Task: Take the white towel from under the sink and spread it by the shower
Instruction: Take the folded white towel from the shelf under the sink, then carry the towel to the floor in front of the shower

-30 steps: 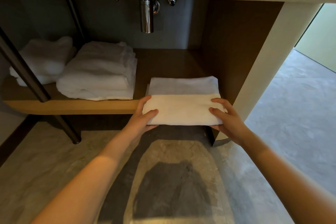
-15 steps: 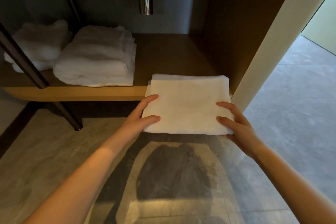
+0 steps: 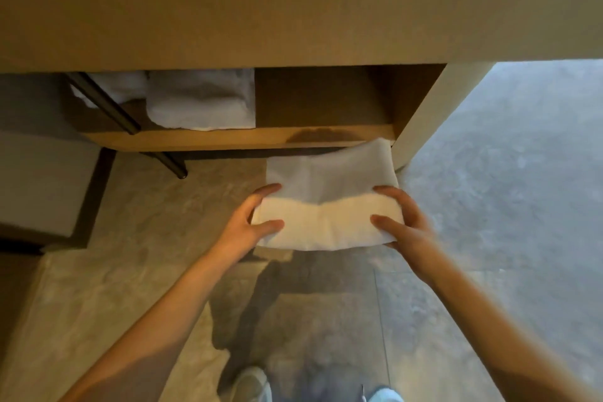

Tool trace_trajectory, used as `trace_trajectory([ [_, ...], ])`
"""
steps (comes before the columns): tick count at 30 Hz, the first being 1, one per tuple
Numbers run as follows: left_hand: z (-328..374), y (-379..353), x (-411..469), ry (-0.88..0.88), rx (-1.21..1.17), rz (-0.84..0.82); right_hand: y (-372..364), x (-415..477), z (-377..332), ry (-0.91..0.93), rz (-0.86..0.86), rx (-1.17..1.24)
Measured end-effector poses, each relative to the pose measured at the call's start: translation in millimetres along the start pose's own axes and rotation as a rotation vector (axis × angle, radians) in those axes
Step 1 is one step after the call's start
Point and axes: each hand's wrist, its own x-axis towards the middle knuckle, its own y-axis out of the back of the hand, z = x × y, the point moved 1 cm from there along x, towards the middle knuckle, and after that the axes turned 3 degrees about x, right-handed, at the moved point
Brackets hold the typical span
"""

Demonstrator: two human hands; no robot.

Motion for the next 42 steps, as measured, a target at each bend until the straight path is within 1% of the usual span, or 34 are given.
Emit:
trace_trajectory([
  [3,49,4,-58,0.057,-0.022,-0.017,-9,-59,-46,-0.024,-0.01,-0.003],
  [8,153,21,-157,0.127,-0.069,-0.033,-23,-162,-151,-0.027,-0.004,-0.026],
  [11,232,32,-220,0.18,-0.047,0.017,-33,-232,-227,-0.049,-0.001,-0.026],
  [14,311,49,-277,0.146,-0.073,0.017,-46,-292,-305,-0.024,0.018,-0.034],
  [17,382,70,-319,0.101,-0.105,0.019,-63,-338,-376,-0.011,0.019,0.01],
  [19,424,84,-336,0.044,-0.107,0.05,-73,-358,-417,0.045,0.019,0.016],
  [22,471,102,-351,-0.091,-0.103,0.058,-87,-377,-468,0.127,0.015,0.036],
  [24,492,114,-355,-0.146,-0.079,0.069,-96,-381,-492,0.18,0.003,0.047],
  [29,522,143,-351,-0.207,-0.086,0.12,-119,-379,-534,0.293,-0.015,0.042],
  [33,537,149,-345,-0.25,-0.054,0.161,-125,-369,-553,0.317,-0.038,0.053],
  [38,551,134,-334,-0.307,-0.051,0.256,-111,-344,-570,0.329,-0.111,0.066],
  [42,561,103,-322,-0.307,-0.062,0.42,-86,-314,-583,0.315,-0.205,0.008],
])
